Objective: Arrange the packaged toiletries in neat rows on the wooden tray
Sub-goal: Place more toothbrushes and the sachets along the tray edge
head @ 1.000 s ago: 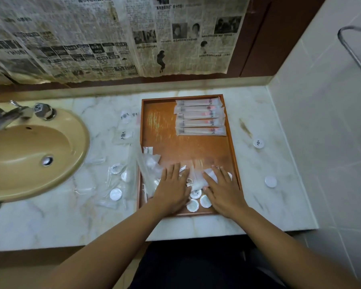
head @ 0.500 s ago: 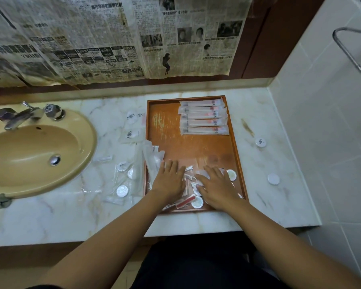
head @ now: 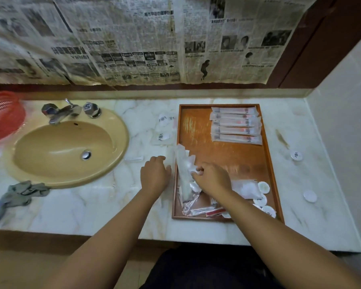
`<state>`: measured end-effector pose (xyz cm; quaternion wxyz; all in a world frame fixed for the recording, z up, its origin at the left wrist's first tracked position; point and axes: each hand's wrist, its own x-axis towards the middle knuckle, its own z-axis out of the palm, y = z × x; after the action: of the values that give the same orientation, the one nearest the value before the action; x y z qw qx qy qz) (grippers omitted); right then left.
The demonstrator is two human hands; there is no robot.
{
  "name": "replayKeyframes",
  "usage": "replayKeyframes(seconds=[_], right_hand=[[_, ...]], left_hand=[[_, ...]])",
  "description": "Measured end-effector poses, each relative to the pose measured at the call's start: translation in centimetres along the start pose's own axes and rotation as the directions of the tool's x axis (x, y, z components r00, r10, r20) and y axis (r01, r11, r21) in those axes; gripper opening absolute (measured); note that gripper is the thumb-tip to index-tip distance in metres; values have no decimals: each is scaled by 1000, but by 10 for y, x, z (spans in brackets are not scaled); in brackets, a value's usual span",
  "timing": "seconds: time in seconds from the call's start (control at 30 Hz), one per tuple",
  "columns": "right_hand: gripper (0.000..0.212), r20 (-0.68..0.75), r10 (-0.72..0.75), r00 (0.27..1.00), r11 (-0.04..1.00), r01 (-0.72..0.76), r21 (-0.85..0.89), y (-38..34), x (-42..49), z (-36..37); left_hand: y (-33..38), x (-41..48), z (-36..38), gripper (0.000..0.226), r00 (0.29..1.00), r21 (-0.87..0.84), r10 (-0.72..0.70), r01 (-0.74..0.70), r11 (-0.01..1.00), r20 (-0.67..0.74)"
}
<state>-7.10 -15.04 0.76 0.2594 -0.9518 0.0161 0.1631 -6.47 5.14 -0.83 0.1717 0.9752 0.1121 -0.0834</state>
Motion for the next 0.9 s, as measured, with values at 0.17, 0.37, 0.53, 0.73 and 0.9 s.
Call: replayKeyframes(seconds=[0.17, 0.37, 0.53, 0.73, 0.9], right_hand=[[48, 5, 146, 989, 984, -145, -99, -33, 14, 19], [42, 20, 227, 974, 964, -222, -144, -45, 18, 31], [26, 55, 283, 958, 958, -284, 26, -46, 17, 32], [13, 25, 282, 959, 908, -275, 316, -33, 8, 11], [7, -40, 283, 958, 885, -245, 396, -1, -3, -24]], left_hand=[[-8, 20, 4, 44, 992, -23, -95, 97, 995, 87], [-10, 32, 6, 39, 987, -55, -94, 102, 993, 128], [-14, 38, 4, 21, 960, -221, -155, 208, 953, 233], [-9, 39, -23, 16, 960, -345, -141, 221, 912, 241], [13, 38, -42, 9, 979, -402, -46, 125, 907, 200]])
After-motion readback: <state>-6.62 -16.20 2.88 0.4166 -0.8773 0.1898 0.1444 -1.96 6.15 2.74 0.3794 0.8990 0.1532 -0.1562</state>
